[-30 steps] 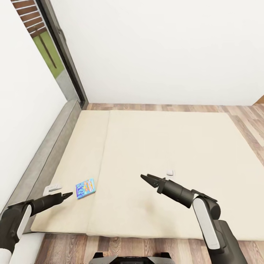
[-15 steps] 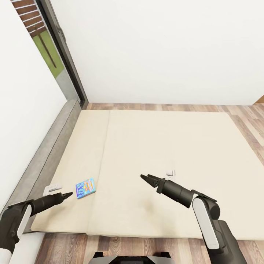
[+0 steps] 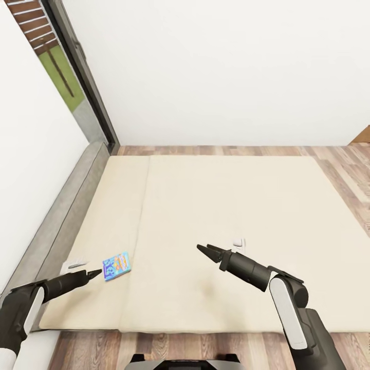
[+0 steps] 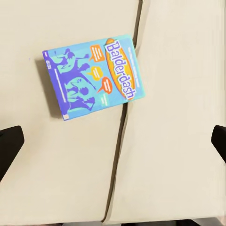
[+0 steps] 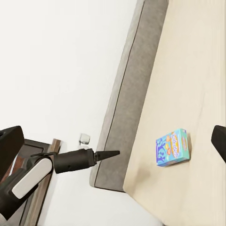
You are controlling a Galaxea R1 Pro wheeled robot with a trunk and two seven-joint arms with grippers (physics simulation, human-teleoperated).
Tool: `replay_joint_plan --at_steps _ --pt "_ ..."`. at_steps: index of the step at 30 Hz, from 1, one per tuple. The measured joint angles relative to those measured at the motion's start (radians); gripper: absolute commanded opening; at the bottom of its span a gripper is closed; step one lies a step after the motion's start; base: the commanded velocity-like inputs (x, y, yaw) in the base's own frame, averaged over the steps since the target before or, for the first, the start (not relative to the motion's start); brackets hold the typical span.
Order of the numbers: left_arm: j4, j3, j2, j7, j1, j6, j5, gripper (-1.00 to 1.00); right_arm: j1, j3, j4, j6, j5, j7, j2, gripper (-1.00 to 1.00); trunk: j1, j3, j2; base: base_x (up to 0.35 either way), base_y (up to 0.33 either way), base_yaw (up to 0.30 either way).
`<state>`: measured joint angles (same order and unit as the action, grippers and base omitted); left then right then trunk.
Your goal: Put all the toys in the child's room - the three board games (two on the bed and one on the table), the two jigsaw puzzles on the table, and the tennis ball on the table - inside the toy box on the table in the child's room.
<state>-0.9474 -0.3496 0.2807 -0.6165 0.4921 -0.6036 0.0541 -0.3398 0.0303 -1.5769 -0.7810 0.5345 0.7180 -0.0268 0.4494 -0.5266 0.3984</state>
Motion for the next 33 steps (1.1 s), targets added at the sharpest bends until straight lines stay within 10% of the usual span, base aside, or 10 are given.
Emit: replay_joint_plan --at_steps 33 --pt "-0.001 0.0 0.001 0.0 0.0 -0.002 0.0 1.0 0.0 -0.001 0.006 0.021 -0.001 -0.001 -0.002 1.0 0.0 0.007 0.0 0.0 0.042 -0.056"
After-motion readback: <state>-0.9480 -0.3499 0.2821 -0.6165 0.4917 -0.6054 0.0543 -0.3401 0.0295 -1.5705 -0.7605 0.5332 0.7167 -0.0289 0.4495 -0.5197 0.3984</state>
